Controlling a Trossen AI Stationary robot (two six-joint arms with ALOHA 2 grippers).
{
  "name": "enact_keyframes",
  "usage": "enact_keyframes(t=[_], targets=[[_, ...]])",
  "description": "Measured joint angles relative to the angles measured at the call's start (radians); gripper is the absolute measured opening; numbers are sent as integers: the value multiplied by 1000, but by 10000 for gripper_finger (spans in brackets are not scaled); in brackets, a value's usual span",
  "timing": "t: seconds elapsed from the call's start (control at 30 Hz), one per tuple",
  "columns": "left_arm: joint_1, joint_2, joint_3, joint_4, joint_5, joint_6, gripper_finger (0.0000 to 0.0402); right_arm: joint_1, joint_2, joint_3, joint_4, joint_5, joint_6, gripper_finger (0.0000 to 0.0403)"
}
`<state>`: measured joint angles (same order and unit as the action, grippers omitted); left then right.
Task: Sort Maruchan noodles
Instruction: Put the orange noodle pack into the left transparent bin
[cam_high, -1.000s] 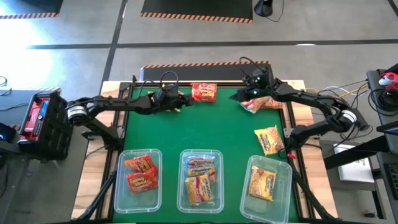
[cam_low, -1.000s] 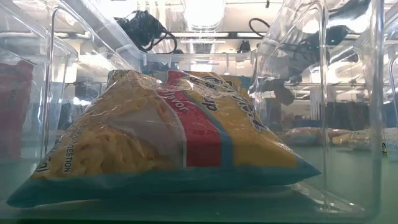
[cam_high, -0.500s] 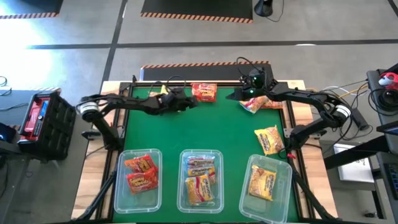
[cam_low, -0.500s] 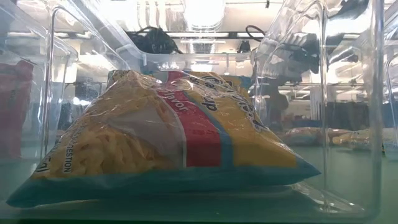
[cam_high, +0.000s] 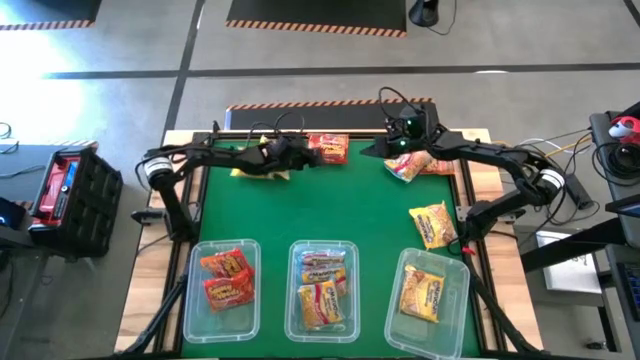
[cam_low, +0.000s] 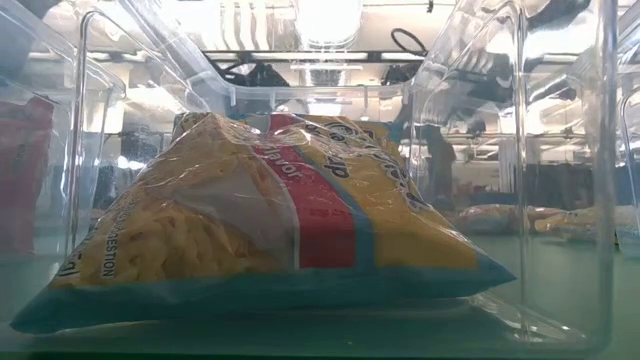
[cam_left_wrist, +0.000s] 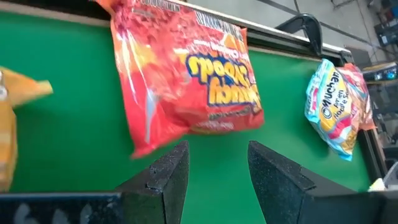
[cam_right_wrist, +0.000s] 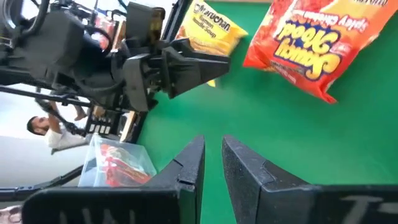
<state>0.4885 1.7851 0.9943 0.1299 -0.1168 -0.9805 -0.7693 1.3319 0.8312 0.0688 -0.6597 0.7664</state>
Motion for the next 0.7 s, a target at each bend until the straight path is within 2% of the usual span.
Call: enact_keyframes(t=[0.3,0.47,0.7], targets=[[75,8,9,8,27,113,146,11,0,87,-147,126,-84,47],[85,67,26,3,75,120,146,22,0,119,-185,208,-106,47],[86,124,76,0,78,156,146,52,7,178,-351,313,-187,47]])
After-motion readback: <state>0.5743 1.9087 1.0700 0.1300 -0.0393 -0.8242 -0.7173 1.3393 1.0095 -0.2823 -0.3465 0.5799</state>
